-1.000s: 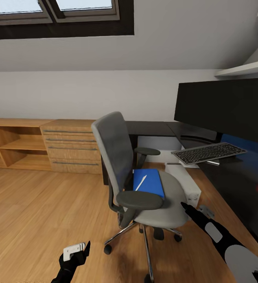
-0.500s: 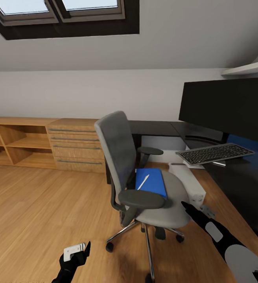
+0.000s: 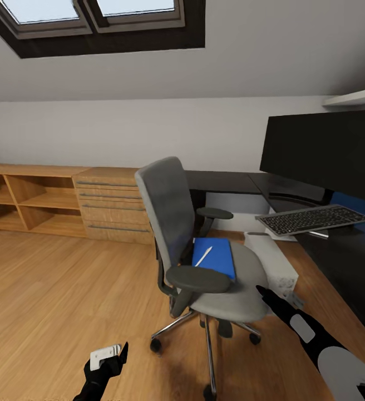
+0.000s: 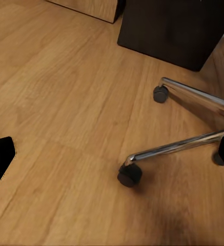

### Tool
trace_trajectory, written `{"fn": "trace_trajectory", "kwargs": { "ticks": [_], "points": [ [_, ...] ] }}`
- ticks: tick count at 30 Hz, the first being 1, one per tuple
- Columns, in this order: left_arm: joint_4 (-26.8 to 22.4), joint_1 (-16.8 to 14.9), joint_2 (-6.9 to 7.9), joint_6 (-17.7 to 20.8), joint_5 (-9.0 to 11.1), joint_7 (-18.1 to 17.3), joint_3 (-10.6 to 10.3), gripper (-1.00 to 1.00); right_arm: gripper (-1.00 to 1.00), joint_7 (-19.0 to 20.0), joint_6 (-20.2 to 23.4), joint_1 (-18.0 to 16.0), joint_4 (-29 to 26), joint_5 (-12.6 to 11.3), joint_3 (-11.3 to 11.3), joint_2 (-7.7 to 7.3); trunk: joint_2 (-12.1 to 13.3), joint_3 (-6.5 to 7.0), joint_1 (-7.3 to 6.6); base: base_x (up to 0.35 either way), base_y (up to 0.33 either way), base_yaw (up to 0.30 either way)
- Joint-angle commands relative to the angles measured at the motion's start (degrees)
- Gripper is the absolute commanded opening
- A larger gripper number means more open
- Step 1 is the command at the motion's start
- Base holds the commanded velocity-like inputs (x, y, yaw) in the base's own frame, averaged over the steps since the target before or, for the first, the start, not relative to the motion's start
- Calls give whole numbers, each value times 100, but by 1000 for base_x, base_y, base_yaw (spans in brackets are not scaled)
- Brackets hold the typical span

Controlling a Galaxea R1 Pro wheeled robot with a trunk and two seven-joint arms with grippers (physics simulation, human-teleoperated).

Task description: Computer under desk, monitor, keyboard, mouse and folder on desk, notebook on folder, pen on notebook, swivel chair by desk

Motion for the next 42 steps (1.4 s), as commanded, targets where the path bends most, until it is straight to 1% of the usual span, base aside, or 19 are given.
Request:
{"fn": "trace_trajectory", "kwargs": {
  "ticks": [1, 9, 28, 35, 42],
  "points": [
    [7, -5, 2, -16, 61, -34, -10, 100, 100, 23, 44, 3, 35, -12, 37, 3, -1, -6, 0, 0, 0, 150],
    [13, -5, -1, -16, 62, -34, -10, 100, 100, 22, 41, 5, 35, -19, 30, -24, -1, -6, 0, 0, 0, 71],
    [16, -5, 2, -16, 61, -34, -10, 100, 100, 14, -46, 10, 45, -32, 19, -302, -1, -6, 0, 0, 0, 3],
    [16, -5, 1, -16, 61, -34, -10, 100, 100, 14, -58, 9, 50, -126, -104, -362, -1, -6, 0, 0, 0, 0],
    [18, -5, -4, -16, 63, -34, -10, 100, 100, 7, -61, 9, 52, -177, -190, -375, -1, -6, 0, 48, 0, 0]
  ]
}}
